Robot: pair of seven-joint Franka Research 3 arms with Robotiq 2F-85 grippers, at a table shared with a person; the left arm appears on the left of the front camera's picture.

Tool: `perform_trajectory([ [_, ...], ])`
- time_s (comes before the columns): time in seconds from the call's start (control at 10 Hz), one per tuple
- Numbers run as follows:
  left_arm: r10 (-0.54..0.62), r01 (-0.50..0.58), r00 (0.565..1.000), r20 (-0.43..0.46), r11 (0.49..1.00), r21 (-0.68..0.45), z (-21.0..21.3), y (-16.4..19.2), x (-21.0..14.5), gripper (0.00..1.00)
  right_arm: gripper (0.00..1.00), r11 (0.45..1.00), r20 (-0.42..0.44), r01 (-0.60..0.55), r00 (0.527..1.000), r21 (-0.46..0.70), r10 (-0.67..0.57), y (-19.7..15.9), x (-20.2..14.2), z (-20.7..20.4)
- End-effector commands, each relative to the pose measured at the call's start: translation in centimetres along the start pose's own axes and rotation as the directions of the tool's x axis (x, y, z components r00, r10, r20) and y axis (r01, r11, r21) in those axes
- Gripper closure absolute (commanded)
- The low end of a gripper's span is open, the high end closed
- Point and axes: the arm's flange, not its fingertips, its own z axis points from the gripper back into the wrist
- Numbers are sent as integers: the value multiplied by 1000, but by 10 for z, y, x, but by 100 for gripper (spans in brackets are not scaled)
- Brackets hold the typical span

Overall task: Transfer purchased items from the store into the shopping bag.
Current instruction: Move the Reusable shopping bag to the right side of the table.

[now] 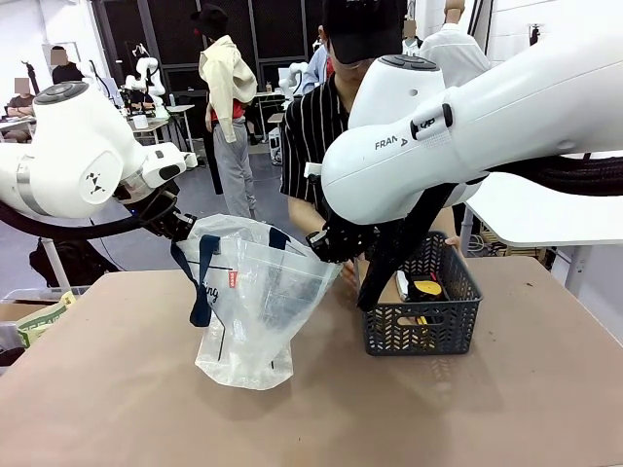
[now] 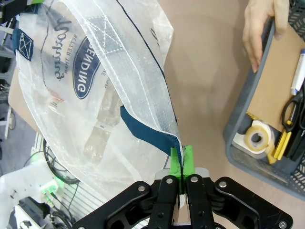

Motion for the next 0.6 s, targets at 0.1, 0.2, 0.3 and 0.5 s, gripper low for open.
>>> perform_trajectory([
  [0.1, 17, -17, 1000, 0, 1000, 8, 3, 4, -4, 100, 100, 1000, -1, 6, 1000, 3, -6, -1, 0, 0],
  [0.2, 17, -17, 1000, 0, 1000, 8, 3, 4, -4, 100, 100, 1000, -1, 6, 1000, 3, -6, -1, 0, 0],
  [0.3, 17, -17, 1000, 0, 1000, 8, 3, 4, -4, 100, 100, 1000, -1, 6, 1000, 3, -6, -1, 0, 0],
  [0.5, 17, -17, 1000, 0, 1000, 8, 3, 4, -4, 100, 100, 1000, -1, 6, 1000, 3, -6, -1, 0, 0],
])
